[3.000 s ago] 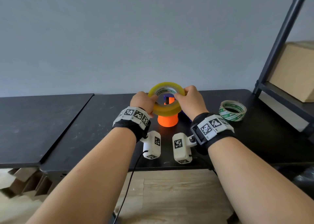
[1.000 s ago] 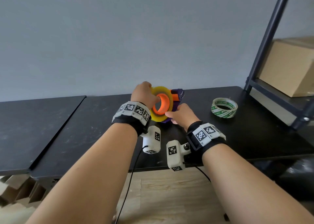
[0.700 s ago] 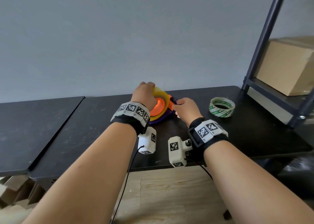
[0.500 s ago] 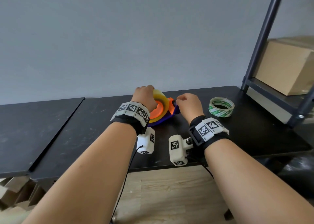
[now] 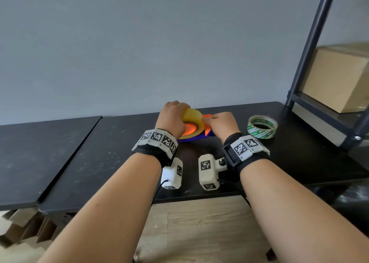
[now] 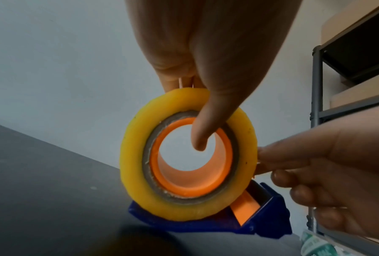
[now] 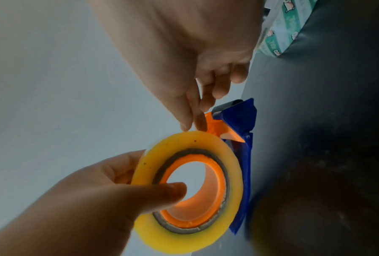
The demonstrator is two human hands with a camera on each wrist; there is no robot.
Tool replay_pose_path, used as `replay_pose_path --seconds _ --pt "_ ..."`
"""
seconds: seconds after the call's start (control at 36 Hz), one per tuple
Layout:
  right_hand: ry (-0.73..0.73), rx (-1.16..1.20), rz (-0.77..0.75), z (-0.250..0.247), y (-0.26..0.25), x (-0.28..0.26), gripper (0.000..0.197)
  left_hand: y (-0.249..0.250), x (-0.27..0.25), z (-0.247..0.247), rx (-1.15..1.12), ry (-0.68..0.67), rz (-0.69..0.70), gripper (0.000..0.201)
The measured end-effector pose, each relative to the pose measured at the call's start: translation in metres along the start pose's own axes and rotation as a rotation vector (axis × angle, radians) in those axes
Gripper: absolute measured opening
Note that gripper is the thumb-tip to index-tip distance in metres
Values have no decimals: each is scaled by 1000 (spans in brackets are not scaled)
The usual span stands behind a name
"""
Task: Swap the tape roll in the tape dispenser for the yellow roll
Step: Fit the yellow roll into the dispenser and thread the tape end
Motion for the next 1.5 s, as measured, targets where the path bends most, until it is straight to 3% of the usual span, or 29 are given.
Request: replay_pose_path --seconds 0.14,0.36,0.56,0.75,0.92,1.11,1.28,1.5 --pt "18 -4 15 1 0 3 17 -7 -1 3 -32 -27 -29 62" --pt "28 33 -58 4 -11 -6 15 -11 -7 8 46 -188 -93 78" --pt "40 -16 -73 5 -14 -11 17 -6 -11 12 17 -132 -86 42" --pt "153 -199 -93 15 -1 -3 29 -3 -12 11 59 -87 -81 42" --pt "278 -129 -97 4 0 -6 32 0 -12 11 85 -86 -84 45" --pt "262 -48 -41 -12 6 -9 45 2 -10 11 73 -105 -74 42" --pt "210 -50 -25 -13 6 -9 44 1 -11 12 60 -111 -82 38" --pt "163 12 33 -6 4 -2 42 0 -11 12 52 -130 -104 47"
Point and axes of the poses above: each hand's wrist, its own x-axis towards the middle knuckle, its own z-axis out of the palm, y = z × x, the point moved 4 cm from there along x, towards the middle knuckle, and after that the axes turned 6 degrees about -x, right-handed, at the moved point
